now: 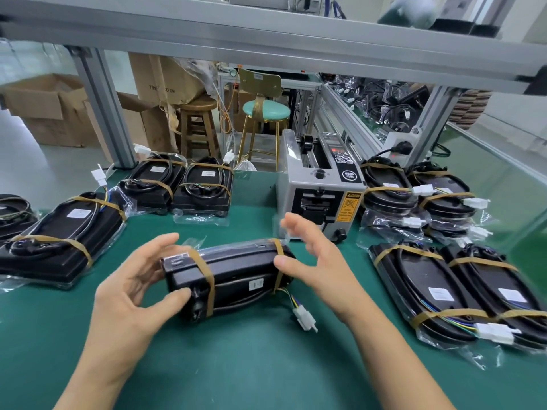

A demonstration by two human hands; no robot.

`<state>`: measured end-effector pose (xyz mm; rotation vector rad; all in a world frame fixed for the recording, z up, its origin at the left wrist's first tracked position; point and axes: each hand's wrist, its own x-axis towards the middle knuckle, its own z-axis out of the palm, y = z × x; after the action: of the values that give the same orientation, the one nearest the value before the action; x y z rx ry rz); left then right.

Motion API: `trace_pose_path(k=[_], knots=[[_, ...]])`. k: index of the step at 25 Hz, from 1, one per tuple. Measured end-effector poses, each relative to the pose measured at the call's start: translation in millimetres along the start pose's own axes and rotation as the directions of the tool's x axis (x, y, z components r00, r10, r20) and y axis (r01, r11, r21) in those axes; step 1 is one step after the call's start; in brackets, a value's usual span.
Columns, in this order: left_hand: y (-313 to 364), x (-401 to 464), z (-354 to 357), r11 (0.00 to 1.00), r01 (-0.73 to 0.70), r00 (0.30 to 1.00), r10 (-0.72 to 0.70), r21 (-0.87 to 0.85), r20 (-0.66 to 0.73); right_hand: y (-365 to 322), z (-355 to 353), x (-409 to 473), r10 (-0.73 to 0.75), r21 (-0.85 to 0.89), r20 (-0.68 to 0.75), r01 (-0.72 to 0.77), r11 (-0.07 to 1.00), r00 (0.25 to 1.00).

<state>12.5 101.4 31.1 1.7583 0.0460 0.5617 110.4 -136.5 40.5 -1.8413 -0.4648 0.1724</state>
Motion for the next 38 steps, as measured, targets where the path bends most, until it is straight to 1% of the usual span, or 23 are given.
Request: trace_pose_path(k=[2,3,5,6,7,8,9,11,15,17,20,22,24,25,27,28,30,32,33,34,35,37,38], knots=[[17,3,6,0.959,-0.088,0.996,0.085,0.268,0.021,2,2,6,-0.003,0.055,-0.006,0.003,0.998,1.000],[26,6,12,0.897,-0.175,0.985,0.162,0.406,0.067,1,1,9,-0.009,0.053,-0.012,0.010,0.999,1.000],[39,14,29,0.750,-0.347,0.938,0.274,0.563,0.214,-1,-3,14,-0.010,0.050,-0.006,0.010,0.999,1.000],[45,17,39,0.700,-0.370,0.929,0.259,0.611,0.265,-3,-5,15,-0.001,0.069,0.014,0.000,0.998,1.000],[51,21,47,0.680,-0.328,0.943,0.189,0.656,0.275,-4,-7,16,0.005,0.082,0.042,-0.008,0.997,0.999],[56,27,53,0.686,-0.240,0.965,0.094,0.687,0.243,-5,-8,17,0.008,0.084,0.066,-0.014,0.996,0.998],[60,33,56,0.704,-0.150,0.981,0.017,0.695,0.194,-5,-9,18,0.011,0.077,0.078,-0.017,0.997,0.997],[61,41,57,0.721,-0.096,0.988,-0.016,0.687,0.155,-4,-9,18,0.008,0.067,0.072,-0.013,0.998,0.997],[58,43,50,0.786,-0.192,0.958,0.021,0.588,0.285,-2,-6,18,-0.046,0.035,0.042,0.044,0.998,0.998],[57,45,47,0.783,-0.248,0.934,0.037,0.571,0.355,-3,-7,19,-0.069,0.004,0.027,0.069,0.998,0.997],[56,52,46,0.797,-0.255,0.933,0.055,0.547,0.355,-5,-6,18,-0.080,-0.009,0.042,0.080,0.997,0.996],[55,52,50,0.757,-0.289,0.933,0.085,0.587,0.350,-5,-6,18,-0.078,-0.008,0.047,0.078,0.997,0.996],[53,50,55,0.663,-0.306,0.940,0.094,0.683,0.329,-5,-5,19,-0.088,-0.023,0.053,0.089,0.996,0.995],[53,51,59,0.634,-0.266,0.956,0.077,0.726,0.283,-5,-5,19,-0.092,-0.031,0.062,0.094,0.995,0.994],[53,57,66,0.623,-0.140,0.985,0.010,0.770,0.171,-6,-5,20,-0.080,-0.035,0.077,0.083,0.996,0.994],[53,60,69,0.616,-0.100,0.989,-0.021,0.781,0.143,-6,-3,21,-0.059,-0.022,0.075,0.061,0.998,0.995],[52,59,70,0.677,-0.089,0.991,-0.017,0.730,0.136,-7,1,22,0.005,0.032,0.067,-0.007,0.999,0.998],[53,51,64,0.745,-0.142,0.984,0.037,0.652,0.172,-5,5,22,0.061,0.083,0.055,-0.066,0.994,0.997],[55,46,58,0.742,-0.172,0.979,0.057,0.648,0.195,-3,6,21,0.077,0.095,0.012,-0.078,0.992,0.997],[57,41,53,0.717,-0.187,0.976,0.055,0.671,0.213,1,6,20,0.096,0.110,-0.080,-0.087,0.990,0.992],[59,37,49,0.691,-0.194,0.973,0.047,0.696,0.224,5,3,20,0.128,0.140,-0.220,-0.099,0.985,0.967],[60,33,46,0.652,-0.191,0.965,-0.012,0.734,0.261,8,-8,24,0.205,0.226,-0.506,-0.101,0.969,0.838],[59,31,47,0.633,-0.195,0.962,-0.023,0.749,0.270,8,-14,28,0.240,0.260,-0.589,-0.101,0.960,0.771]])
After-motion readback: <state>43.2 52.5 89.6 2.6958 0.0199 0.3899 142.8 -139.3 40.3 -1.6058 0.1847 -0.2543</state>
